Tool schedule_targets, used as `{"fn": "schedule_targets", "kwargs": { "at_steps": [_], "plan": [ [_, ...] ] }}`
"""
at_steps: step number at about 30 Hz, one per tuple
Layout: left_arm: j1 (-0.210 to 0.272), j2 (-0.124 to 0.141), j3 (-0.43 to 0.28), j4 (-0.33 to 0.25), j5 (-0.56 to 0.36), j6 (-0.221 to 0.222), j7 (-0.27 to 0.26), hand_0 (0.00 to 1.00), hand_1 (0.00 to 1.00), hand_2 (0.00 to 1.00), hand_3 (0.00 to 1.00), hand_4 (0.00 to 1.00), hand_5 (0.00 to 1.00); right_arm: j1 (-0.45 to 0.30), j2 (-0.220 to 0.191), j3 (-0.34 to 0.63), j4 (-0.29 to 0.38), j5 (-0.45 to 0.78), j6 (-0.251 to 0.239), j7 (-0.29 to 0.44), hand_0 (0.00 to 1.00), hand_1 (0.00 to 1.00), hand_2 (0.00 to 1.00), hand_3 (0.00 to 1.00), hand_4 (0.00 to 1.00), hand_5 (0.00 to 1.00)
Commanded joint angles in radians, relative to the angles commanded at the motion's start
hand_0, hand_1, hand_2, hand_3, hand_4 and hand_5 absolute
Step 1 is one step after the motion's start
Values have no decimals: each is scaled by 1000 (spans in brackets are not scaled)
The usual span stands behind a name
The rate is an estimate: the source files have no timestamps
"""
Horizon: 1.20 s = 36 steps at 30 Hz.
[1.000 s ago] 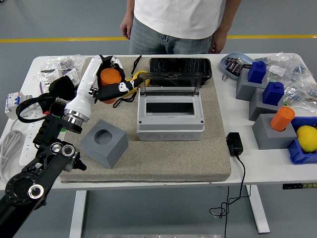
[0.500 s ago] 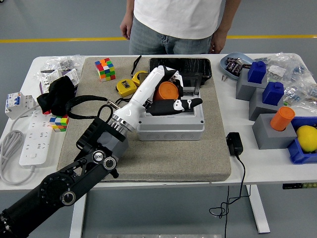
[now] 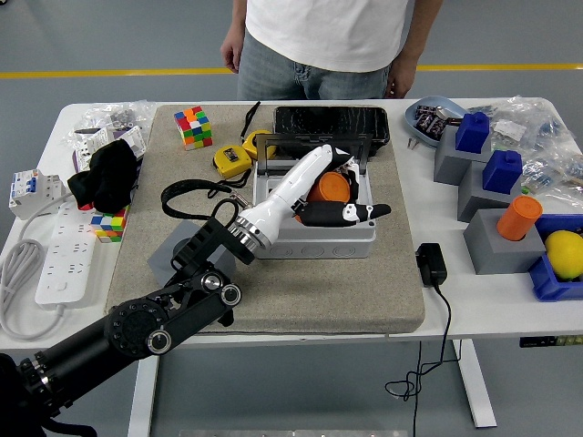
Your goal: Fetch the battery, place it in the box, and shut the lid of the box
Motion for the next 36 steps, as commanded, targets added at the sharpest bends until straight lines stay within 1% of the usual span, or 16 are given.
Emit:
{"fn": "schedule_targets", "kwargs": {
  "at_steps": [2, 5, 10, 14, 20, 22, 26, 30, 33, 34, 36],
  "plan": [
    [-6, 0, -1, 22, 21, 0, -7, 37, 2, 2, 2, 998, 487, 0, 0, 0, 0, -2, 0, -2, 875, 860, 814, 799, 998, 998],
    [-14, 0, -4, 39, 44, -1, -12, 37, 2, 2, 2, 998, 488, -1, -1, 0, 0, -3, 0, -4, 875, 860, 814, 801, 998, 998],
    [-48, 0, 9, 95, 65, 7, -26, 37, 2, 2, 2, 998, 487, -1, -3, -7, 0, -1, 0, -6, 874, 859, 813, 800, 998, 998],
    [-71, 0, 9, 132, 112, 19, -33, 37, 2, 2, 2, 998, 487, 0, -4, -15, 0, 3, 0, -6, 874, 859, 813, 800, 998, 998],
    [-92, 0, 25, 179, 111, 27, -43, 38, 2, 2, 2, 998, 473, -1, -5, -20, 0, 3, 1, -9, 874, 859, 813, 800, 998, 997],
    [-100, 0, 36, 200, 109, 23, -44, 39, 2, 2, 2, 998, 473, -1, -6, -26, 0, 8, 2, -10, 874, 858, 812, 800, 998, 996],
    [-108, 0, 46, 227, 107, 28, -52, 39, 2, 2, 2, 998, 473, -2, -7, -32, 0, 11, 2, -11, 874, 858, 812, 800, 998, 996],
    [-113, 0, 40, 248, 114, 35, -61, 39, 2, 2, 2, 998, 477, 0, -7, -37, 0, 13, 3, -12, 873, 857, 812, 800, 998, 992],
    [-106, 0, 5, 253, 132, 42, -67, 39, 2, 2, 2, 998, 477, 2, -7, -39, 0, 15, 3, -12, 873, 857, 812, 800, 998, 992],
    [-108, 0, 0, 254, 136, 43, -68, 48, 2, 4, 6, 998, 499, 2, -7, -38, 0, 14, 3, -13, 872, 855, 812, 799, 998, 989],
    [-110, 0, -2, 256, 138, 42, -69, 48, 2, 4, 6, 998, 499, 2, -8, -37, 0, 14, 4, -13, 872, 855, 812, 799, 998, 989]
  ]
}}
